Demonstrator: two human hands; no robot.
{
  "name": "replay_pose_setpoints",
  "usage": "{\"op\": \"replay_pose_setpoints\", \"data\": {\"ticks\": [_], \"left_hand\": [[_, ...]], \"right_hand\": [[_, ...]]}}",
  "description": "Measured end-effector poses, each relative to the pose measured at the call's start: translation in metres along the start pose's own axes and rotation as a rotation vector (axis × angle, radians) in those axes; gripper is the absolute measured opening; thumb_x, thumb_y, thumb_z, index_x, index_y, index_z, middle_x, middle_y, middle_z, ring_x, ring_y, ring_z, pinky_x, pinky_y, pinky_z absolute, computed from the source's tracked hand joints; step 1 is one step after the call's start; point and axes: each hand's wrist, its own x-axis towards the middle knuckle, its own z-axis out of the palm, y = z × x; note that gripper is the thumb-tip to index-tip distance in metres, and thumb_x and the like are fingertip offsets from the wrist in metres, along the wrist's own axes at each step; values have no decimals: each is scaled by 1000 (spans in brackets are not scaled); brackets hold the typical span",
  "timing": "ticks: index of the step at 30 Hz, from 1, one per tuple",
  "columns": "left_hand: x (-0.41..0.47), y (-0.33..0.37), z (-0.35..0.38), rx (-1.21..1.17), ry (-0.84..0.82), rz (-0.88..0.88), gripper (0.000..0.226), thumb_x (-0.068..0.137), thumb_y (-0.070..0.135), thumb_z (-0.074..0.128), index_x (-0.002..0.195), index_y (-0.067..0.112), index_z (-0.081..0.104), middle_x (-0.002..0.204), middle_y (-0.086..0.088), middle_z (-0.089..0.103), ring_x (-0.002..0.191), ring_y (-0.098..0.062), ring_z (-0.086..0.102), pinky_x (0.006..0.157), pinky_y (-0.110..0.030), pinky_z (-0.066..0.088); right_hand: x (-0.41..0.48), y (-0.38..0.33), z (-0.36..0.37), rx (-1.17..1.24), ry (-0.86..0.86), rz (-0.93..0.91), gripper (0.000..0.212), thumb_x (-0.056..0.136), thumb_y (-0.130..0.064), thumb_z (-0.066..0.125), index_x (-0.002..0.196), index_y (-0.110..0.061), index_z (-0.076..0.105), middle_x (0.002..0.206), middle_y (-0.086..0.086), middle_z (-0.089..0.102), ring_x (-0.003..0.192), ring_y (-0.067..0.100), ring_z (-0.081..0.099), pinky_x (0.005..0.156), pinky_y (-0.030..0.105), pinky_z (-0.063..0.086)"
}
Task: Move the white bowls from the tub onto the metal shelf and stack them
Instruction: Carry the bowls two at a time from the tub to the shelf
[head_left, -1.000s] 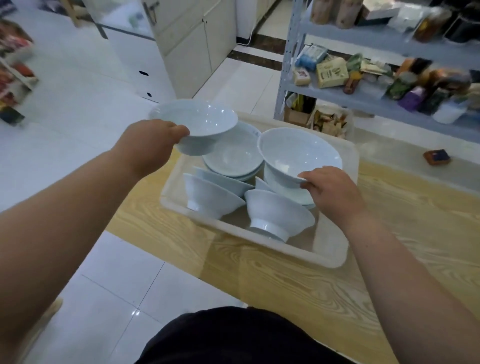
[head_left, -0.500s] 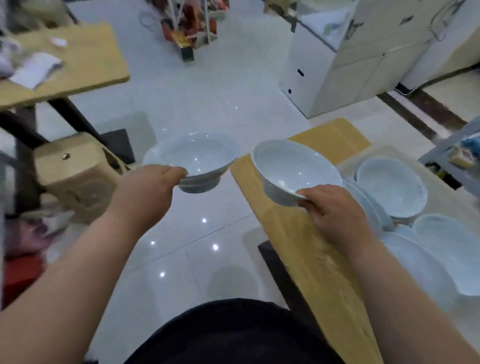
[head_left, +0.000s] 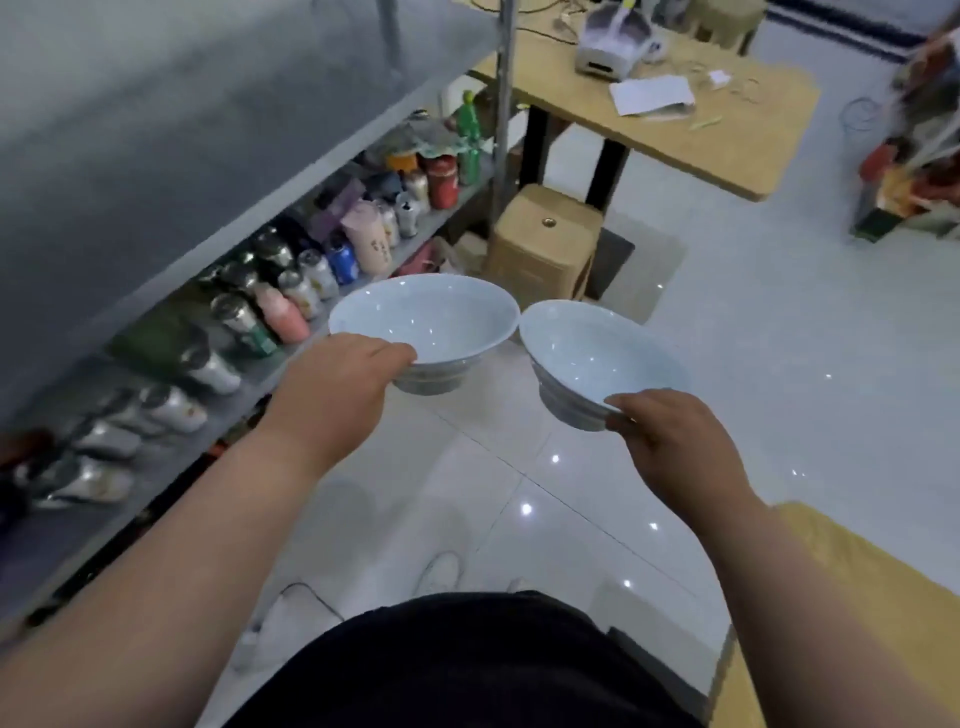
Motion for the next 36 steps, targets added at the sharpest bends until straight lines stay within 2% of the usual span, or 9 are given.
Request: {"op": "replay_pose_setpoints", "data": {"ticks": [3, 4, 7, 9, 14, 18, 22, 27, 36], "left_hand": [[-56, -12, -23, 48, 18, -213, 26, 78, 7, 57, 99, 17, 69, 83, -1, 70, 77, -31, 62, 52, -31, 37], [-77, -15, -30, 67, 20, -282, 29, 80, 12, 48, 99, 17, 69, 84, -2, 71, 78, -31, 63, 51, -30, 35], [-140, -20, -49, 149, 20, -497, 35, 78, 9, 49, 105, 18, 70, 93, -2, 72, 84, -31, 65, 58, -33, 47], [-179, -19, -62, 211, 43, -611, 44, 75, 11, 38, 104, 17, 71, 92, -3, 73, 82, -30, 66, 60, -32, 50], [-265, -16, -89, 287, 61, -931, 43, 64, -8, 72, 102, 13, 71, 87, -8, 73, 74, -32, 67, 53, -36, 53], [-325, -28, -107, 317, 145, -1069, 43, 66, -11, 71, 104, 9, 72, 88, -11, 73, 75, -33, 68, 57, -39, 56], [-378, -62, -123, 345, 194, -1158, 43, 67, -12, 67, 105, 9, 72, 86, -11, 73, 75, -34, 68, 58, -42, 57], [-433, -121, -137, 395, 199, -1142, 47, 60, -12, 73, 101, 11, 71, 80, -7, 71, 68, -32, 65, 51, -36, 52], [-471, -220, -135, 405, 85, -1073, 43, 61, -4, 72, 98, 17, 67, 74, 0, 69, 63, -28, 62, 48, -26, 33]], "right_hand": [[40, -24, 9, 28, -79, -203, 15, 84, -6, 73, 93, -18, 73, 75, 1, 69, 71, 28, 63, 63, 32, 51], [51, -34, 13, 35, -107, -275, 15, 84, -7, 73, 94, -18, 74, 76, 0, 69, 72, 27, 63, 63, 33, 52], [78, -73, 33, 70, -162, -487, 15, 82, -6, 73, 93, -16, 73, 74, 3, 69, 71, 29, 63, 61, 39, 54], [90, -105, 50, 107, -166, -606, 19, 77, -2, 76, 92, -13, 74, 72, 5, 68, 69, 32, 64, 59, 37, 53], [91, -203, 81, 189, -225, -866, 22, 77, -4, 78, 97, -12, 74, 78, 7, 72, 74, 33, 66, 63, 39, 54], [88, -285, 94, 191, -301, -1043, 17, 83, -11, 71, 99, -17, 72, 83, 3, 71, 80, 31, 63, 68, 40, 53], [83, -369, 105, 212, -237, -1151, 19, 77, -4, 76, 93, -13, 74, 75, 5, 70, 71, 33, 63, 65, 37, 50], [81, -458, 124, 181, -169, -1195, 17, 84, -9, 74, 101, -9, 74, 83, 7, 73, 79, 32, 66, 73, 40, 53], [96, -533, 170, 61, -168, -1142, 12, 90, -13, 63, 99, -14, 71, 81, 4, 70, 78, 31, 62, 66, 39, 51]]}}
